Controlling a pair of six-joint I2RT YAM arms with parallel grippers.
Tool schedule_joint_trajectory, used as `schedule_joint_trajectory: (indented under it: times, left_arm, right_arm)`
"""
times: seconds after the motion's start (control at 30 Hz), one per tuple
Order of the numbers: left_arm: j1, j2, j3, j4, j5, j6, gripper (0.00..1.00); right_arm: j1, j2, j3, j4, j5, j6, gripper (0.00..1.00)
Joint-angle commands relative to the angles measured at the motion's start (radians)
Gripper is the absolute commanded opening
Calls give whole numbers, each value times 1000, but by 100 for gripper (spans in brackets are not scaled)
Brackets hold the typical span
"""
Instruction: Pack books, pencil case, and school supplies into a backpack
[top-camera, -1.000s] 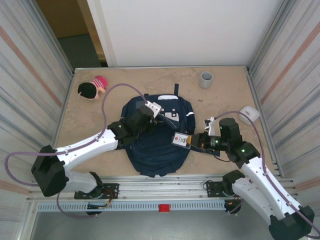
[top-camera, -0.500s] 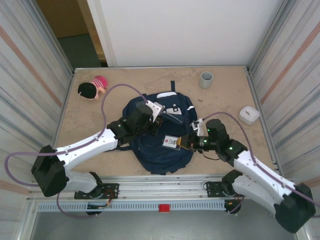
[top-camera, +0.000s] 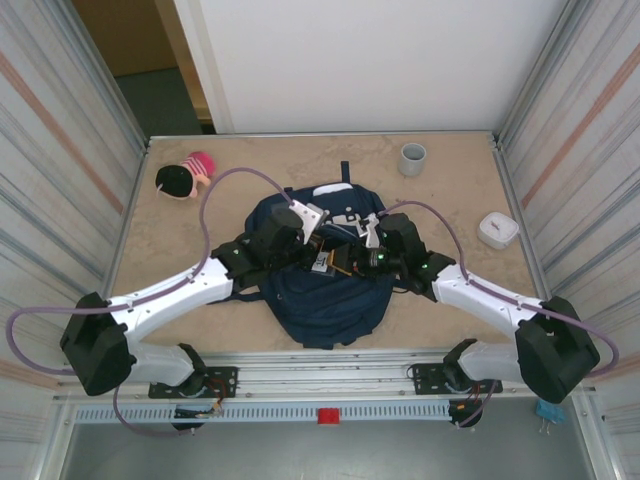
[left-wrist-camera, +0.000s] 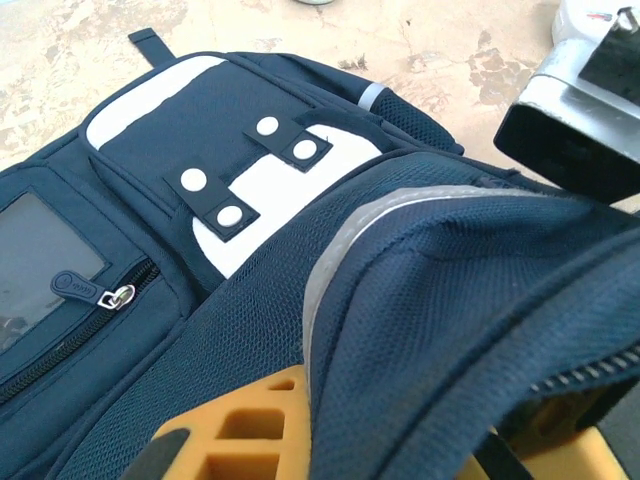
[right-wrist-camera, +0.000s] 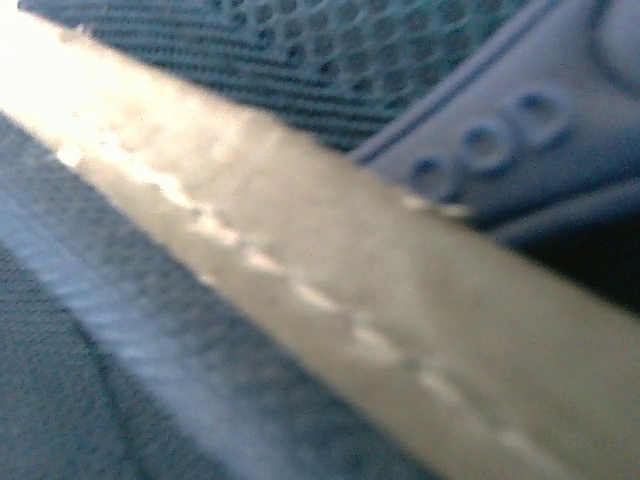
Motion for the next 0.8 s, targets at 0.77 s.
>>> schedule_joint_trajectory:
  times: [0.77]
  left_arm:
    - [3,-38,14,138,-3,-29,0]
  right_arm:
    - [294,-140,2,-203,457,-141,28]
